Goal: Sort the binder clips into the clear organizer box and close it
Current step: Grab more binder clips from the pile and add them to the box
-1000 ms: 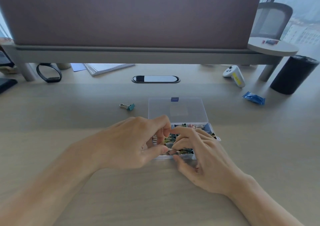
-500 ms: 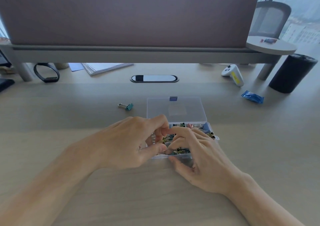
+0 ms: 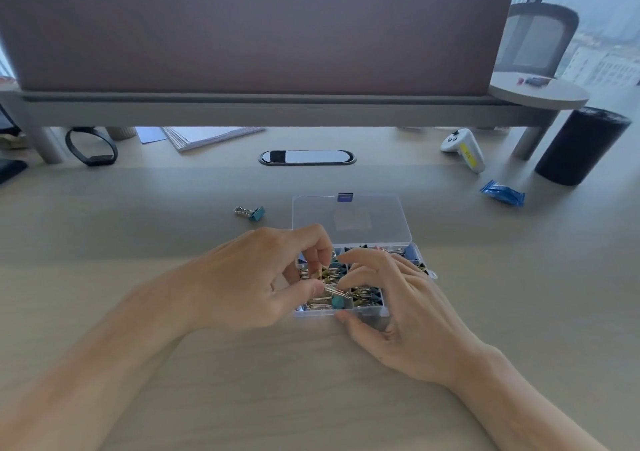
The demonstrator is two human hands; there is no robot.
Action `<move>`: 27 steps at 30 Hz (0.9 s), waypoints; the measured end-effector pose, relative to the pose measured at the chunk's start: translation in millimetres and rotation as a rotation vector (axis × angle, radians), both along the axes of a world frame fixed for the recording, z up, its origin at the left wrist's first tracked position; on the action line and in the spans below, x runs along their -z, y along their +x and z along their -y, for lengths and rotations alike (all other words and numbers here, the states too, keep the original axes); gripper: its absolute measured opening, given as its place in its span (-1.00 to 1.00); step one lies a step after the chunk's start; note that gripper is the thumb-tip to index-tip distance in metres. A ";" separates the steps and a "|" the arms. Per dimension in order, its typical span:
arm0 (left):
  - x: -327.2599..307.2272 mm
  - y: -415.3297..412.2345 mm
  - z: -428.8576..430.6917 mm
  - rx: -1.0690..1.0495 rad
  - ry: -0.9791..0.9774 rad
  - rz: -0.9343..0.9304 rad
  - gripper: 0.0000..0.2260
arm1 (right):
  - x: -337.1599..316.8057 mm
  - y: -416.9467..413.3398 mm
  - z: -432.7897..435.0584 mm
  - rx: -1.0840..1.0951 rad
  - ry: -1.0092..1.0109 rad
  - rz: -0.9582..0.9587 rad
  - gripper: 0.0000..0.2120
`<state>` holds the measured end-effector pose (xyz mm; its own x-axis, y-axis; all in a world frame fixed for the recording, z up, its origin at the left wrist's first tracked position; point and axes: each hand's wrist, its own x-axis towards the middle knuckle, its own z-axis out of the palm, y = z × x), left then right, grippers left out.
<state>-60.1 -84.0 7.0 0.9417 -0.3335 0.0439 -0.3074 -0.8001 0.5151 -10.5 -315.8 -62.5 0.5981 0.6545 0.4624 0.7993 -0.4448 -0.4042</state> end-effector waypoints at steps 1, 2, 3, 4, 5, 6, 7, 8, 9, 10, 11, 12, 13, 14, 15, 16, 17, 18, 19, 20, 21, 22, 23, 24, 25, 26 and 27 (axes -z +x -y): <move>0.0 0.5 -0.8 -0.001 -0.008 -0.003 -0.85 | 0.2 0.2 -0.4 0.003 0.000 0.000 -0.43; -0.1 0.8 -1.1 -0.001 -0.011 -0.005 -0.86 | 0.3 0.2 -0.7 0.005 0.001 -0.004 -0.43; -0.1 1.0 -1.0 -0.002 -0.015 -0.007 -0.86 | 0.5 0.4 -0.9 0.006 0.003 -0.009 -0.43; -0.3 0.8 -0.6 -0.004 -0.017 -0.010 -0.86 | 0.8 0.6 -1.0 0.005 0.007 -0.011 -0.43; -0.6 0.7 0.0 -0.006 -0.014 -0.011 -0.86 | 1.2 0.8 -0.9 0.004 0.009 -0.010 -0.43; -1.0 0.6 0.4 -0.007 -0.005 -0.010 -0.86 | 1.3 0.7 -0.7 0.007 0.009 -0.008 -0.43; -0.7 0.7 0.6 -0.007 0.006 -0.006 -0.85 | 1.3 0.9 -0.4 0.009 0.008 -0.007 -0.44; -0.7 0.7 0.4 -0.008 0.017 -0.003 -0.85 | 0.8 0.9 -0.2 0.010 0.005 -0.007 -0.45; -0.2 0.9 -0.1 -0.007 0.031 -0.001 -0.84 | 0.3 1.0 -0.1 0.010 -0.001 -0.006 -0.47; 0.1 0.8 -0.4 -0.007 0.044 0.001 -0.84 | -0.2 0.9 -0.2 0.008 -0.008 -0.003 -0.47; 0.2 0.7 -0.6 -0.007 0.055 0.005 -0.83 | -0.4 0.9 -0.4 0.004 -0.016 0.001 -0.48; 0.0 0.4 -0.3 -0.009 0.064 0.009 -0.83 | -0.8 0.5 -0.4 0.001 -0.022 0.003 -0.48; -0.3 0.1 0.1 -0.011 0.070 0.014 -0.83 | -1.0 0.5 -0.6 0.000 -0.025 0.003 -0.49; -0.8 -0.3 0.7 -0.013 0.073 0.016 -0.83 | -1.2 0.3 -0.6 -0.001 -0.025 0.000 -0.50; -1.0 -0.6 1.1 -0.014 0.076 0.018 -0.83 | -1.2 0.3 -0.7 0.001 -0.024 -0.002 -0.50; -1.3 -1.1 1.4 -0.013 0.082 0.022 -0.83 | -1.0 0.3 -0.7 0.002 -0.024 0.003 -0.51; -1.2 -1.3 1.4 -0.012 0.090 0.028 -0.83 | -0.8 0.4 -1.0 0.004 -0.024 0.015 -0.51; -1.3 -1.9 1.2 -0.010 0.098 0.032 -0.83 | -0.8 0.2 -1.5 0.007 -0.026 0.031 -0.51; -1.3 -2.3 1.3 -0.009 0.103 0.037 -0.83 | -0.9 -0.1 -2.2 0.009 -0.028 0.047 -0.52; -1.7 -3.0 1.5 -0.008 0.109 0.044 -0.83 | -1.3 -0.4 -3.0 0.009 -0.031 0.066 -0.52; -2.1 -3.3 1.9 -0.006 0.118 0.054 -0.83 | -1.7 -0.8 -3.9 0.006 -0.037 0.086 -0.53; -2.7 -3.8 2.5 -0.002 0.128 0.064 -0.83 | -2.2 -1.2 -4.5 0.003 -0.045 0.105 -0.53; -3.0 -4.1 2.9 0.000 0.136 0.074 -0.83 | -2.6 -1.4 -4.9 0.003 -0.053 0.120 -0.54; -3.2 -4.2 3.3 0.002 0.138 0.081 -0.82 | -3.1 -1.4 -5.1 0.005 -0.061 0.129 -0.54; -3.4 -4.3 3.6 0.003 0.138 0.085 -0.83 | -3.6 -1.2 -5.2 0.007 -0.067 0.134 -0.53; -3.4 -4.3 3.9 0.005 0.141 0.086 -0.83 | -4.0 -1.1 -5.2 0.008 -0.073 0.135 -0.52; -3.2 -4.2 4.1 0.009 0.150 0.089 -0.83 | -4.4 -0.9 -5.3 0.006 -0.078 0.133 -0.51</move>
